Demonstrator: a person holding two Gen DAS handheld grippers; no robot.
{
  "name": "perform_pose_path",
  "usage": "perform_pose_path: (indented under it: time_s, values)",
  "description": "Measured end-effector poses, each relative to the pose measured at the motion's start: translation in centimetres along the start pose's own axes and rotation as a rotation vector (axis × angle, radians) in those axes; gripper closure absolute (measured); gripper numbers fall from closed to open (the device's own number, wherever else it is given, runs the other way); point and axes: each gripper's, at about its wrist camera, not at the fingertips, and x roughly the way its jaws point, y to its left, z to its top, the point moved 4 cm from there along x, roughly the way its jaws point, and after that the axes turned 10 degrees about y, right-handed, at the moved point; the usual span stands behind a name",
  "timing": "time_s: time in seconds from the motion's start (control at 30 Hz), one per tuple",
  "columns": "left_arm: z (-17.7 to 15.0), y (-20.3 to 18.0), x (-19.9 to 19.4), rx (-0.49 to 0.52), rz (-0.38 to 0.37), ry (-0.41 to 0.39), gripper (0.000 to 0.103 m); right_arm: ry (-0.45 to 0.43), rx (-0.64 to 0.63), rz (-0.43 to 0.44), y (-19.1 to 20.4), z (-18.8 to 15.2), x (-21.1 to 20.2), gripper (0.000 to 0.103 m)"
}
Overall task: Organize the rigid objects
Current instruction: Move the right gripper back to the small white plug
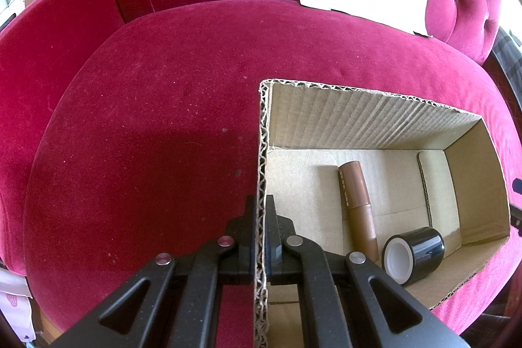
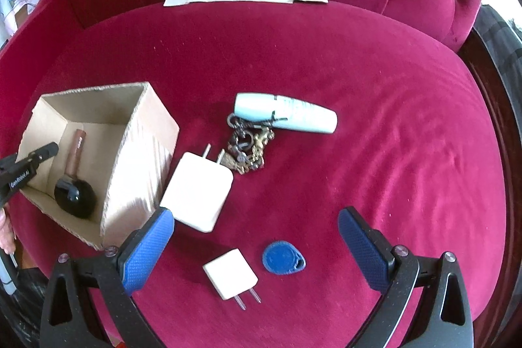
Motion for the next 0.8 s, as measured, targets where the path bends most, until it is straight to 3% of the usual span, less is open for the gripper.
perform_pose_path:
  time_s: [0.57, 0.8]
  values:
    - [0.0, -0.2, 0.1, 0.005, 0.006, -0.001, 0.1, 0.051, -0.015, 0.01, 0.0, -2.5, 0.5, 0.001]
    - [-0.1, -0.2, 0.0, 0.007, 0.007, -0.001, 0.1, 0.066, -0.029, 0.032, 0.7, -2.8, 0.5, 0.021]
